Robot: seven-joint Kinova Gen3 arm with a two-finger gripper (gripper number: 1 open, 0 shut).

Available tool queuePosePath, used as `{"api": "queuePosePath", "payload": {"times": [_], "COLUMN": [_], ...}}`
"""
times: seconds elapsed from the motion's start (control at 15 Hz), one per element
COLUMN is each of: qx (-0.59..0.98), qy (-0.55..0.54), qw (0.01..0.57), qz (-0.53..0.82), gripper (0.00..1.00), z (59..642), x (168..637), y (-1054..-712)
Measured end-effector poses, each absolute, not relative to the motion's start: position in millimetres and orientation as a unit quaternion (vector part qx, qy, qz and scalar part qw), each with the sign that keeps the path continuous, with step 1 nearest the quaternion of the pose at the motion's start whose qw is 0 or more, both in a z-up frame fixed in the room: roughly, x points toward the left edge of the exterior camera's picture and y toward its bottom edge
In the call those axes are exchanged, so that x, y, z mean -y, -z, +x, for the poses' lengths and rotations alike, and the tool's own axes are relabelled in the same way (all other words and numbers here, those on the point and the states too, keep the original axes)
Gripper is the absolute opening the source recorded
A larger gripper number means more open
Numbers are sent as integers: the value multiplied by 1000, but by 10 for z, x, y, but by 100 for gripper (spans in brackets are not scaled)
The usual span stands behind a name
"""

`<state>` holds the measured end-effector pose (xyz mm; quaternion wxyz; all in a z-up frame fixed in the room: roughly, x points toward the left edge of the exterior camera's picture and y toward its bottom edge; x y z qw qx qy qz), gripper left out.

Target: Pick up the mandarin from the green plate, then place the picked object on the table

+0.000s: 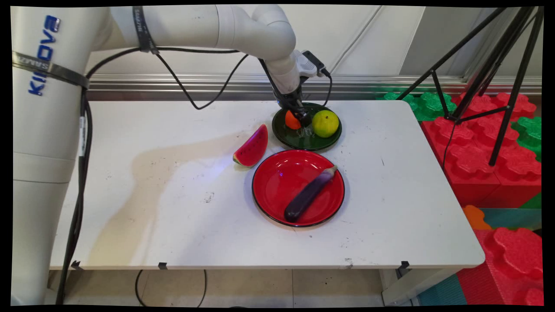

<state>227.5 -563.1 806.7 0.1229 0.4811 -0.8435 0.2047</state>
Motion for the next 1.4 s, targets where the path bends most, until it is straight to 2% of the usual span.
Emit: {"api": "queuePosePath", "payload": {"times": [0.33, 0.4, 0.87, 1.4], "qx": [840, 839, 826, 808], "qy": [-203, -203, -211, -244], "qw": [128, 129, 140, 158], "qz": [486, 487, 503, 512], "gripper": [100, 0, 0, 0], "z": [2300, 2305, 2353, 2417], "x": [5729, 5738, 5696, 5335], "y": [-7949, -7938, -7973, -8473]}}
